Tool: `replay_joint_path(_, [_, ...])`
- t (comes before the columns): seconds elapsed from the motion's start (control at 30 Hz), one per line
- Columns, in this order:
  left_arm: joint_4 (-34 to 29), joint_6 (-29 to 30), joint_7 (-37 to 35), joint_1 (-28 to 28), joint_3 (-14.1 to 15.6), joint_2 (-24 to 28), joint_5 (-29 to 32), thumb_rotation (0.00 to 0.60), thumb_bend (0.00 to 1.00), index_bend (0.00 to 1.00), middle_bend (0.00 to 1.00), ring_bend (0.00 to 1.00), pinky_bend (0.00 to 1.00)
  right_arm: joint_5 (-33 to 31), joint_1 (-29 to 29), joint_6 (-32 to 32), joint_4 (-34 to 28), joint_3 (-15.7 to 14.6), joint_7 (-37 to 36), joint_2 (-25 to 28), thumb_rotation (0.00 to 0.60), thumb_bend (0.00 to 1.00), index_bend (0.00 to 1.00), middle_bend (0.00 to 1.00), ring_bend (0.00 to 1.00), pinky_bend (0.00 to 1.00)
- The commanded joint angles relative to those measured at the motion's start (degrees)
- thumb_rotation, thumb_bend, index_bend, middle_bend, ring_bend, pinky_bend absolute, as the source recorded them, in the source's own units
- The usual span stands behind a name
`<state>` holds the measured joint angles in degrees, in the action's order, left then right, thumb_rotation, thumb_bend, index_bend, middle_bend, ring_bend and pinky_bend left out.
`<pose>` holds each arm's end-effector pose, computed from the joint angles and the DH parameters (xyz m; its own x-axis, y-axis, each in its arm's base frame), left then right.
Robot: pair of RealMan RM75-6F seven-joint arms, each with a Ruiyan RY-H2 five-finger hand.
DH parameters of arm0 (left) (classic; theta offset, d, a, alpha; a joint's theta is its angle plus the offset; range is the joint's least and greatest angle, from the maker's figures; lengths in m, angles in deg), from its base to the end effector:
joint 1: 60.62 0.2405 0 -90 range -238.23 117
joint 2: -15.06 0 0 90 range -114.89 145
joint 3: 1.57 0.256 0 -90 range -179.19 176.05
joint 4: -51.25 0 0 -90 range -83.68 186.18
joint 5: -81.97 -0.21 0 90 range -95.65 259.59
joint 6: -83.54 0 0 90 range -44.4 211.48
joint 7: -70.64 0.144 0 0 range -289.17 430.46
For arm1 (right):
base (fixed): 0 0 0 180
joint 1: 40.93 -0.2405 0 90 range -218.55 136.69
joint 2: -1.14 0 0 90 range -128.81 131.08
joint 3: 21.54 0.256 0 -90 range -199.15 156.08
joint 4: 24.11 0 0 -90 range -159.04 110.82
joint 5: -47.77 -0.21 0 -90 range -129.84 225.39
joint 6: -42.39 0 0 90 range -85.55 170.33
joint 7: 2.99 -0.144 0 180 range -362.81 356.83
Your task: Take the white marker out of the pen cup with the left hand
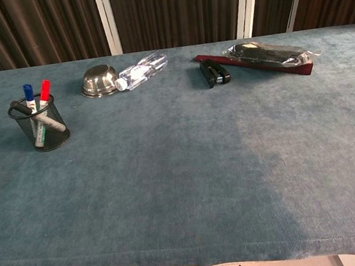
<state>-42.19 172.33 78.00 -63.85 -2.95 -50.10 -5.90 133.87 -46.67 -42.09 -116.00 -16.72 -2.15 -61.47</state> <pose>-0.3047 0.1664 0.1548 0.4797 -0.0254 0.8771 0.8771 -0.0136 -0.4801 -0.3088 -0.1932 0.1718 0.4370 0.0309 0.8989 -0.8987 -0.0252 0.4378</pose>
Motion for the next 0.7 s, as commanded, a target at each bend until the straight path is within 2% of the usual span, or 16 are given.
replay_joint_path(0.03, [-0.1, 0.0, 0.0, 0.1, 0.1, 0.0, 0.0, 0.600, 0.45, 0.11, 0.08, 0.04, 0.02, 0.3, 0.0, -0.1, 0.2, -0.1, -0.3, 0.0, 0.600, 0.00, 0.00, 0.03, 0.00, 0.12])
replay_joint_path(0.47, [0.4, 2.3, -0.3, 1.5, 0.7, -0.8, -1.5, 0.600, 0.45, 0.14, 0.10, 0.07, 0.04, 1.5, 0.4, -1.5, 2.1, -0.3, -2.2, -0.3, 0.600, 0.00, 0.00, 0.03, 0.00, 0.12])
replay_joint_path(0.7, [3.2, 0.6, -2.1, -3.0, -1.8, -2.9, -5.1, 0.600, 0.45, 0.27, 0.26, 0.19, 0.14, 2.0, -0.1, -1.8, 2.4, 0.2, -2.5, 0.4, 0.600, 0.00, 0.00, 0.03, 0.00, 0.12])
